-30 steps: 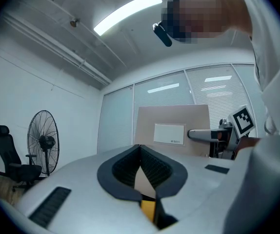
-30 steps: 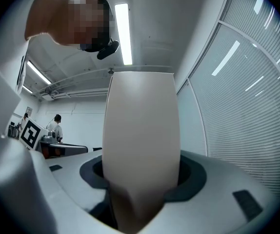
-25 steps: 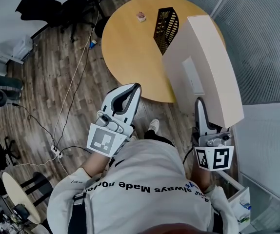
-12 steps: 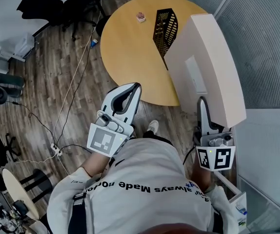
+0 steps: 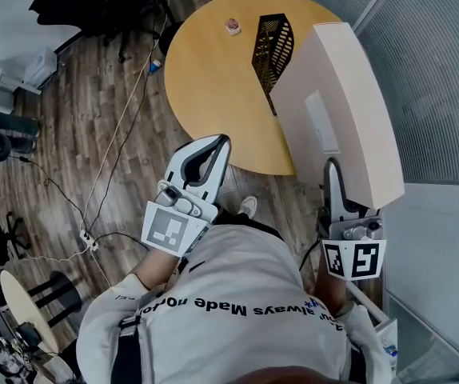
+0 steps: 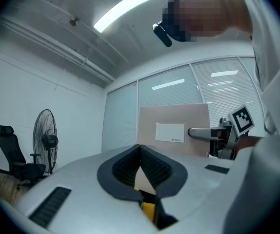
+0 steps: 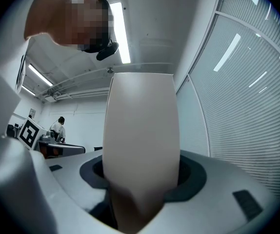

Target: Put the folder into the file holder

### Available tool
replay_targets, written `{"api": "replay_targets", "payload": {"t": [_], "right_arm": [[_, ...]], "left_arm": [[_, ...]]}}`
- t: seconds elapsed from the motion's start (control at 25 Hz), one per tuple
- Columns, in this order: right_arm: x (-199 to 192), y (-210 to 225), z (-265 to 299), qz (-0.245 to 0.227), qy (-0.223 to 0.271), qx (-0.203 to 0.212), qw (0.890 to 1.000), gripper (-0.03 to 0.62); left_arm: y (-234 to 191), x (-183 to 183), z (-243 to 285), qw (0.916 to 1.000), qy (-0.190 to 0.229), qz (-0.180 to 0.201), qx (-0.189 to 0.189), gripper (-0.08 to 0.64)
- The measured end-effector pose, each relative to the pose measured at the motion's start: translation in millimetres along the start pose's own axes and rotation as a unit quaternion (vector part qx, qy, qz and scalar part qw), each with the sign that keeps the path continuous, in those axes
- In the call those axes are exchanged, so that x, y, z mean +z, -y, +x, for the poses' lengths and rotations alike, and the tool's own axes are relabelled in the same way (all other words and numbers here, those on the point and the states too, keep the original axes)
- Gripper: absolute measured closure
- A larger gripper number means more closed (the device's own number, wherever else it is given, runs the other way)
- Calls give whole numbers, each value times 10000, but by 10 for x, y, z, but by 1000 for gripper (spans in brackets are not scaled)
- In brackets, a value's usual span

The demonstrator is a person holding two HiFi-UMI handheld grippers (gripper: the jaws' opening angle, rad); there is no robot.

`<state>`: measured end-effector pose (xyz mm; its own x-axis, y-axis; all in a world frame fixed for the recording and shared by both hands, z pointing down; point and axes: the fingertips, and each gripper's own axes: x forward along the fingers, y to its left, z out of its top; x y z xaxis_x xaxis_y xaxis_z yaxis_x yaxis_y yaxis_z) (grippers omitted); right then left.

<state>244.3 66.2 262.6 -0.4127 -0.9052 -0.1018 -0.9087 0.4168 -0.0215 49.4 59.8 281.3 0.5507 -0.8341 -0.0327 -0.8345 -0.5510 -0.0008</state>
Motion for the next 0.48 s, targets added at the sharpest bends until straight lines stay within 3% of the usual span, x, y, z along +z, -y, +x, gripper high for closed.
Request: {"api": "replay_targets", "payload": {"t": [0.48], "right_arm": [[-86, 53, 193, -26, -110, 44, 9999, 310]], "left_arm": [[-122, -117, 118, 9999, -93, -99, 44, 535]]}}
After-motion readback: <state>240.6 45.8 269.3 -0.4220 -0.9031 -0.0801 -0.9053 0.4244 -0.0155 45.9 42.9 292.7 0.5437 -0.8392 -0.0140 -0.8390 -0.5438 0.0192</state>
